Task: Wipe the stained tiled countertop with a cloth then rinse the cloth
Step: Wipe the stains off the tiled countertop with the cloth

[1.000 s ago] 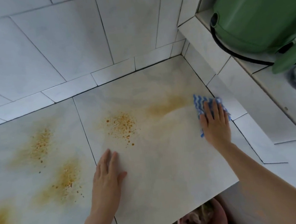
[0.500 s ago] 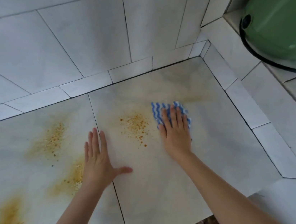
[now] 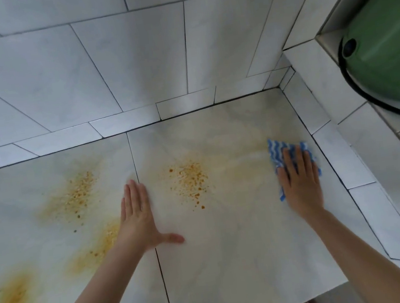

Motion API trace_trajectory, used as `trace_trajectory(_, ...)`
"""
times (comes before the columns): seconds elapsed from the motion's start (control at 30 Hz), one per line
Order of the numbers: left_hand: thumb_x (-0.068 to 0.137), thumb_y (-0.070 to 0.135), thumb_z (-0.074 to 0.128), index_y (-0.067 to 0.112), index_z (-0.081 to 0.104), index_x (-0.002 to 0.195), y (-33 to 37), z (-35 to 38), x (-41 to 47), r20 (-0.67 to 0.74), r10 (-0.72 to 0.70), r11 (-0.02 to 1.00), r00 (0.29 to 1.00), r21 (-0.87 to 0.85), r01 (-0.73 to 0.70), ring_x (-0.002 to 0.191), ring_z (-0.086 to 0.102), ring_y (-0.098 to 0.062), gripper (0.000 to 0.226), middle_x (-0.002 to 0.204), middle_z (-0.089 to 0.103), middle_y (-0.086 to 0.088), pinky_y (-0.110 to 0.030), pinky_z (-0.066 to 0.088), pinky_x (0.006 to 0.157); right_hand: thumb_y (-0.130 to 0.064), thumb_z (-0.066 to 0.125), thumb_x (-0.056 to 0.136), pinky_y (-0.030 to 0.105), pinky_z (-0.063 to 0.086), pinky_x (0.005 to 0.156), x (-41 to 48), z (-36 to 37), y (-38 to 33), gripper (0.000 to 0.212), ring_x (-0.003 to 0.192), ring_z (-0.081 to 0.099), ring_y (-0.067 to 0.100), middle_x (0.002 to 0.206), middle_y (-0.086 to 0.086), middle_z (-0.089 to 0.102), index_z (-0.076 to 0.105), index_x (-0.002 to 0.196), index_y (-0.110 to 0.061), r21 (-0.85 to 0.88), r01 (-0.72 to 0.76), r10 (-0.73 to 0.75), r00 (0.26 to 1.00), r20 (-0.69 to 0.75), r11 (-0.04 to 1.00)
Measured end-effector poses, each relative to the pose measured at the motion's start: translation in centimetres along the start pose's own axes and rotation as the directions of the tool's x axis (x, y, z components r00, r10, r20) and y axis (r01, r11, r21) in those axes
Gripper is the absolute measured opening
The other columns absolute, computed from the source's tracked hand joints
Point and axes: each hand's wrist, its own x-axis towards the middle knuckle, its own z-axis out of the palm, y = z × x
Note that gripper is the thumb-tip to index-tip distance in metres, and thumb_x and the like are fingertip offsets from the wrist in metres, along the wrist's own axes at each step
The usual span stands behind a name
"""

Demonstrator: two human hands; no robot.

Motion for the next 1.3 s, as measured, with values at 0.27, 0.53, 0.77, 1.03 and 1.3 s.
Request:
trace_trajectory(0.27, 0.029, 0.094, 0.046, 0.005, -0.046, 0.125, 0.2, -0.1, 0.2, 0.042, -0.021, 1.0, 0.999, 0.009, 0.02, 0.123, -0.049, -0.028, 0.16, 0.131, -0.055, -0.014, -0.038, -0.02, 0.11, -0.036, 0.026, 0.095, 0.048, 0.019, 0.11, 3.1, -0.6, -12.6, 0.056, 0.136, 0.032, 0.041, 0.149, 0.021, 0.033, 0.035, 0.144, -0.01, 0.191, -0.086, 0.104, 0.991, -0.084, 0.978)
trace_trajectory(0.53, 0.026, 0.095, 0.039, 0.005, -0.045, 0.126, 0.3, -0.3, 0.0, 0.036, -0.013, 1.0, 0.999, -0.004, 0.014, 0.124, -0.048, -0.026, 0.158, 0.133, -0.054, -0.013, -0.039, -0.02, 0.111, -0.041, 0.026, 0.099, 0.041, 0.015, 0.114, 0.5, 0.3, -11.0, 0.052, 0.142, 0.019, 0.026, 0.153, 0.008, 0.028, 0.035, 0.145, -0.02, 0.155, 0.247, -0.23, 0.966, -0.121, 0.956)
trace_trajectory(0.77, 0.018, 0.101, 0.022, 0.014, -0.043, 0.13, -0.2, -0.2, -0.3, -0.005, 0.02, 0.998, 1.0, -0.055, -0.02, 0.125, -0.048, -0.02, 0.156, 0.134, -0.054, -0.005, -0.044, -0.018, 0.112, -0.026, 0.026, 0.099, 0.058, 0.019, 0.112, 3.2, -0.8, 1.0, 0.051, 0.142, 0.012, 0.044, 0.154, 0.023, 0.017, 0.031, 0.145, -0.005, 0.035, -0.137, 0.135, 0.99, 0.044, 0.99)
trace_trajectory(1.03, 0.042, 0.086, 0.057, 0.016, -0.043, 0.13, 0.4, -0.4, 0.1, 0.023, -0.022, 1.0, 0.999, 0.011, 0.022, 0.126, -0.045, -0.03, 0.15, 0.136, -0.052, -0.008, -0.049, -0.017, 0.112, -0.043, 0.006, 0.097, 0.044, -0.002, 0.118, 5.9, -0.9, -13.3, 0.057, 0.145, -0.007, 0.029, 0.156, 0.011, -0.01, -0.004, 0.15, -0.024, 0.172, 0.014, -0.014, 1.0, 0.0, 0.985)
trace_trajectory(1.3, 0.04, 0.084, 0.06, 0.018, -0.04, 0.131, 0.4, -0.3, 0.2, -0.017, -0.04, 0.999, 0.999, -0.003, 0.04, 0.13, -0.041, -0.028, 0.151, 0.142, -0.045, -0.006, -0.048, -0.015, 0.112, -0.044, 0.028, 0.097, 0.041, 0.012, 0.114, 3.2, 0.0, -13.0, 0.053, 0.142, 0.018, 0.025, 0.153, 0.008, 0.028, 0.033, 0.145, -0.022, 0.149, 0.284, -0.275, 0.958, -0.08, 0.947)
